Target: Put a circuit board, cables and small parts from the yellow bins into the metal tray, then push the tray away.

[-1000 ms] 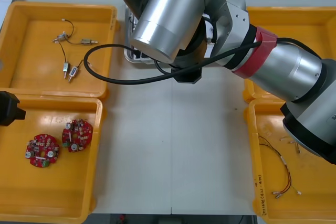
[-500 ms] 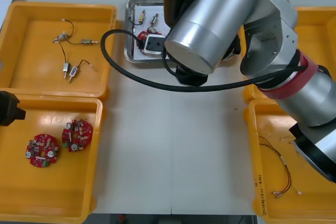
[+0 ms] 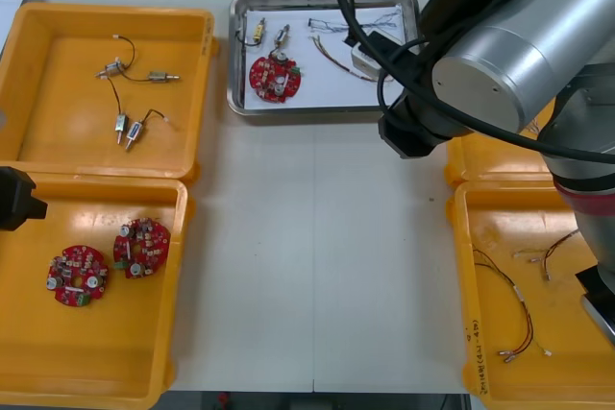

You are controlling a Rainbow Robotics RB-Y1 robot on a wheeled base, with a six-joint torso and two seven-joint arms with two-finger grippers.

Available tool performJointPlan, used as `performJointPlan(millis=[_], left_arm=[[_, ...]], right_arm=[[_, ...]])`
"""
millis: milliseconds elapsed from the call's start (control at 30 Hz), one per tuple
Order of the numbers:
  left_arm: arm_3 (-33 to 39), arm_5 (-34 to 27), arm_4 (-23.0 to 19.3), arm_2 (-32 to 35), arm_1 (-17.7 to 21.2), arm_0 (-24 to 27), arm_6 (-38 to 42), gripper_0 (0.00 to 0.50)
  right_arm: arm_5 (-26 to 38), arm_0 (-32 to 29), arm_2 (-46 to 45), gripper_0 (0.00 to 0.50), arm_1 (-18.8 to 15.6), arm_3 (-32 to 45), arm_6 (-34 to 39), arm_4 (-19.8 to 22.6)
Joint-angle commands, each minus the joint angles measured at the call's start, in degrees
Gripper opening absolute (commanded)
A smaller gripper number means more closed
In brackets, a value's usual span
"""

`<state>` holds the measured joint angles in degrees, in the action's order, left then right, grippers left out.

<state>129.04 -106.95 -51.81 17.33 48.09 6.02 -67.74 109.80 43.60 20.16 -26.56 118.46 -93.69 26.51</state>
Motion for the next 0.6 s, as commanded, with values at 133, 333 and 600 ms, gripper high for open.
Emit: performJointPlan(millis=[133,333,600], left_arm=[[1.48,0.08,0.13,2.09,2.36,0.04,-4.95,0.5],[1.48,0.08,0.13,2.09,2.36,0.04,-4.95,0.5],[1.48,0.08,0.13,2.09,2.36,0.04,-4.95,0.5]], right_arm=[[0.2,-5.72,-9.35,0.5,-4.11,3.97,9.4,3.73],[0.2,-9.24,-15.86,0.5,-5.78,3.97,14.85,7.77],[0.2,-14.68,-24.12,0.5,-8.77,5.38,15.55,9.79]])
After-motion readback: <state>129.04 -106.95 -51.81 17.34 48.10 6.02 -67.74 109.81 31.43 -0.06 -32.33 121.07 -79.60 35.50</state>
